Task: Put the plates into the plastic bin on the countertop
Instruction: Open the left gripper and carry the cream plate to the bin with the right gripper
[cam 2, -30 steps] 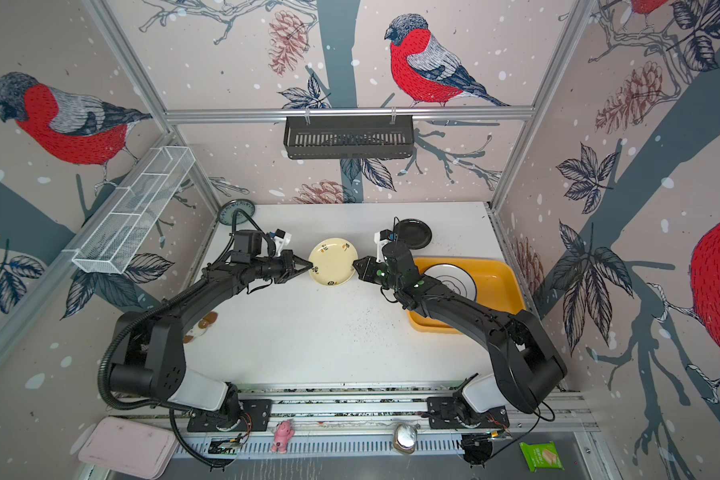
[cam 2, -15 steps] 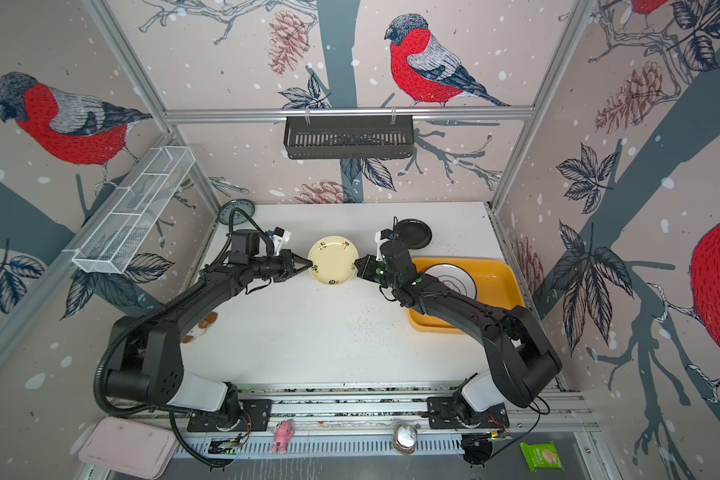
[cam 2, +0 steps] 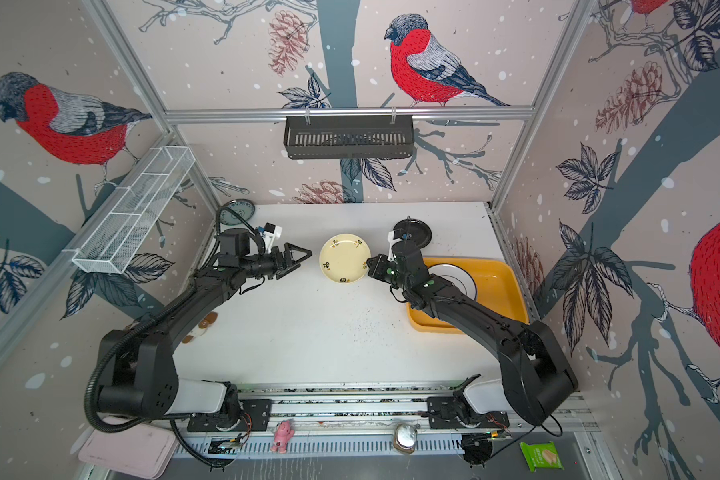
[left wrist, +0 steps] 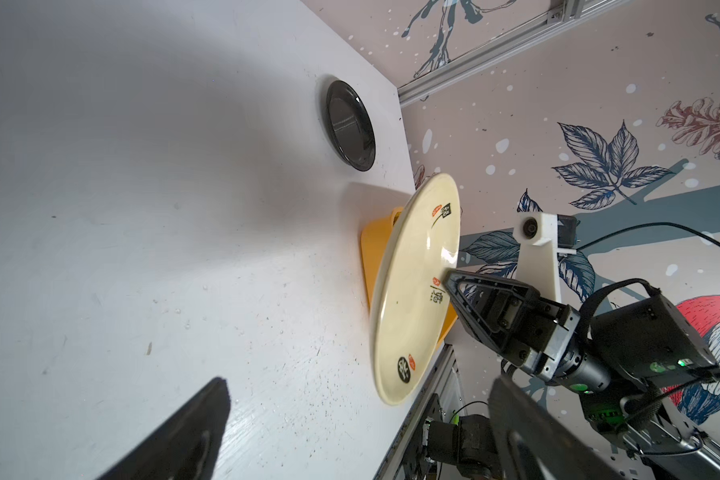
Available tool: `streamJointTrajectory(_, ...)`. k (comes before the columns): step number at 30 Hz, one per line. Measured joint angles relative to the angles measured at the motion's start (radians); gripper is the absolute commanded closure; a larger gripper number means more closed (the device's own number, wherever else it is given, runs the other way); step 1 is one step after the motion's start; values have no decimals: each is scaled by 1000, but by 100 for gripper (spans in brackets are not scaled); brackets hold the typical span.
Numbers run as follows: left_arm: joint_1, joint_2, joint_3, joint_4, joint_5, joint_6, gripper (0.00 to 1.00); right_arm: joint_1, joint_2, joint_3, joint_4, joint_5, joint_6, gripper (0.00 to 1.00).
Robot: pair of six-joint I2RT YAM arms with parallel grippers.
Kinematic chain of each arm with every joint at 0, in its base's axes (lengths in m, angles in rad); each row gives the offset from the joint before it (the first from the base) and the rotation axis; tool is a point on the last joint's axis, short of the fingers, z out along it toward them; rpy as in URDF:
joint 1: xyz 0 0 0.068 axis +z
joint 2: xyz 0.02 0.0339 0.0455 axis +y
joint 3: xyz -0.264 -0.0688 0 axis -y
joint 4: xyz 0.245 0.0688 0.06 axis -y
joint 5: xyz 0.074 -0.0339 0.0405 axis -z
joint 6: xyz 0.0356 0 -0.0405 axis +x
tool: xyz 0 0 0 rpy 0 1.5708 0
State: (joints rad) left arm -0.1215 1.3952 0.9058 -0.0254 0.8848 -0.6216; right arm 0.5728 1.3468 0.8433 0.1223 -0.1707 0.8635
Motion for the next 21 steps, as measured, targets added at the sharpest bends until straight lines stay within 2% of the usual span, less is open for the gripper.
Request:
streamJointTrajectory(4,0,-4,-18,51,19,-12,3,-60,-112,-46,-54,22,1,98)
streamJointTrajectory(16,-62,3,-96,360,195,-193,4,-351,-548,-242,-325,69,30,97)
streamJointTrajectory(21,-94,-5,-96,404,223,-211,4,-468,-628,-266,-435,65,24,97)
